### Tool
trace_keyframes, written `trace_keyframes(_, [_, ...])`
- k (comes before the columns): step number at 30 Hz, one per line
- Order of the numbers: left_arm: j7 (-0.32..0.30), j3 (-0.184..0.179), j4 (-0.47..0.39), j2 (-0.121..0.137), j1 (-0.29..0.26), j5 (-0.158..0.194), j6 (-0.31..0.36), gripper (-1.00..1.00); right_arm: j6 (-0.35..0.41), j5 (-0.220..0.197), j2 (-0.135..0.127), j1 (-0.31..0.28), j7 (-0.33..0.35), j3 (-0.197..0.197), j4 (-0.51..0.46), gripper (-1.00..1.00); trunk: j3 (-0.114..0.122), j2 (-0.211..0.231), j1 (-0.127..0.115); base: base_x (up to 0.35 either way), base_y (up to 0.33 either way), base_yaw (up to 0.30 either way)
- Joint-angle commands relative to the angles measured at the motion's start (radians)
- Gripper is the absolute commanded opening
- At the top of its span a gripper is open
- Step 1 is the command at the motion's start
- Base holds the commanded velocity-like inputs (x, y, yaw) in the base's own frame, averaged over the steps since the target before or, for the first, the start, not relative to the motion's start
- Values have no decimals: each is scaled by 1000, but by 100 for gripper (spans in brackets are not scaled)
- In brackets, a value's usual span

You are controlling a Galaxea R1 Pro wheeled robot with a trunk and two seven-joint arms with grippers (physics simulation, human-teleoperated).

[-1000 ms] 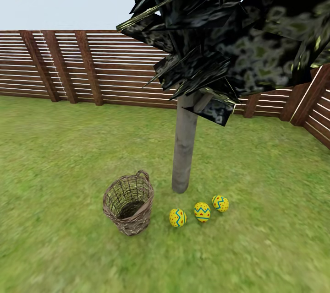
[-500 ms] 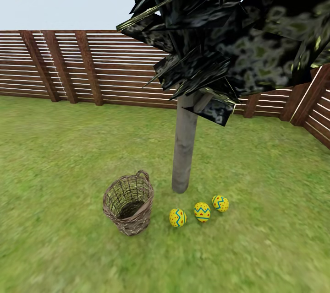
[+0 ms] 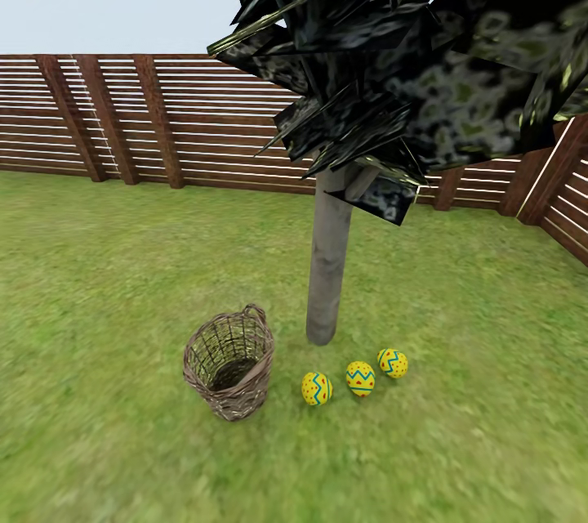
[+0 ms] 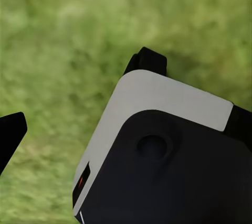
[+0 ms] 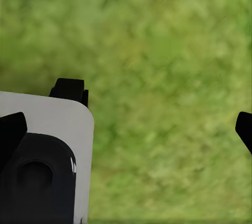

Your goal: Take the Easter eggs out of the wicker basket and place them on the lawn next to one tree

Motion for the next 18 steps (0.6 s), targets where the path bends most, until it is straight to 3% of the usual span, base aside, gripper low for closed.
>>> trace_keyframes(1, [-2,-6,-1,1,0,6,3,100,-5,5,-1,-1,-1,-8,4,100,-1,0,0,0,0,0])
trace_keyframes(18, [-2,-6,-1,1,0,6,3,100,-5,5,-1,-1,-2,-7,4,100,-1,0,0,0,0,0])
